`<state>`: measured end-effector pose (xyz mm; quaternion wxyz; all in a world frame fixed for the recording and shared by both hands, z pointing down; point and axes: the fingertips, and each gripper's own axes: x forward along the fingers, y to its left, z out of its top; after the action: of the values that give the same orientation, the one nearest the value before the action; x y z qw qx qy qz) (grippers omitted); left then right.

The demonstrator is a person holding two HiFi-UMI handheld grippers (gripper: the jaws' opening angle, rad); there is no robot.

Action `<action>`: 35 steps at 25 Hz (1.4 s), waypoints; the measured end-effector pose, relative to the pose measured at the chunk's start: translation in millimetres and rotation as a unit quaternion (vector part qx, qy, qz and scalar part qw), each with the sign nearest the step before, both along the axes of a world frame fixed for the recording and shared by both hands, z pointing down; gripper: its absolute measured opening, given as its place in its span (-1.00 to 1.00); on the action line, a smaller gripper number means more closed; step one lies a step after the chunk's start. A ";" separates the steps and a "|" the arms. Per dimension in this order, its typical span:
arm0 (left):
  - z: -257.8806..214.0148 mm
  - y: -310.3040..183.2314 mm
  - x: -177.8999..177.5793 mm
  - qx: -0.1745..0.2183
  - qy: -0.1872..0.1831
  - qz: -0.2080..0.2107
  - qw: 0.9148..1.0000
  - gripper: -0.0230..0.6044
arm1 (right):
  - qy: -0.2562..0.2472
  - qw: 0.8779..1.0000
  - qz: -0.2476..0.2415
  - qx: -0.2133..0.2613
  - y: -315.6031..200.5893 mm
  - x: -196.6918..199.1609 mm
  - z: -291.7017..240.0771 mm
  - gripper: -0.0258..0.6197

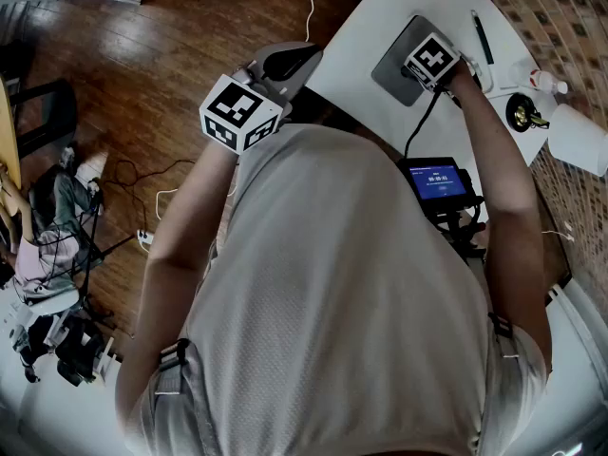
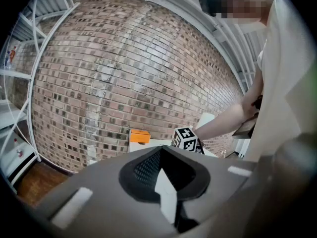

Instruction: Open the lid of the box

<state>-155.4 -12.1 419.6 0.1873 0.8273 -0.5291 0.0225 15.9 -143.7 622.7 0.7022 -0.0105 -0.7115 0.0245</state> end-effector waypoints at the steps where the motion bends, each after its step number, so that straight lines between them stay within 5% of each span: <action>1: 0.5 0.7 0.5 -0.001 0.000 -0.002 1.000 -0.92 | 0.000 1.000 0.001 -0.004 0.0 0.9 0.3 0.05; 8: 3.5 0.7 8.5 -0.005 0.003 0.006 1.000 -0.92 | -0.026 1.000 -0.004 0.008 1.8 2.8 -3.4 0.00; 14: 17.5 -16.6 23.3 -0.009 0.001 0.037 0.999 -0.92 | -0.107 0.994 0.026 0.018 -3.4 6.4 -19.5 0.00; 24: 4.4 -38.9 107.0 -0.003 -0.011 0.161 0.987 -0.92 | -0.120 0.982 0.143 0.034 42.3 148.8 -24.8 0.00; 35: 1.8 -56.2 157.1 -0.017 -0.026 0.214 0.976 -0.92 | -0.038 0.999 -0.005 -0.013 78.8 215.1 42.6 0.01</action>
<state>1.7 -68.3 421.4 0.1780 0.9172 -0.3441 0.0925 231.0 -64.9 665.3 0.6745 -0.0239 -0.7372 0.0297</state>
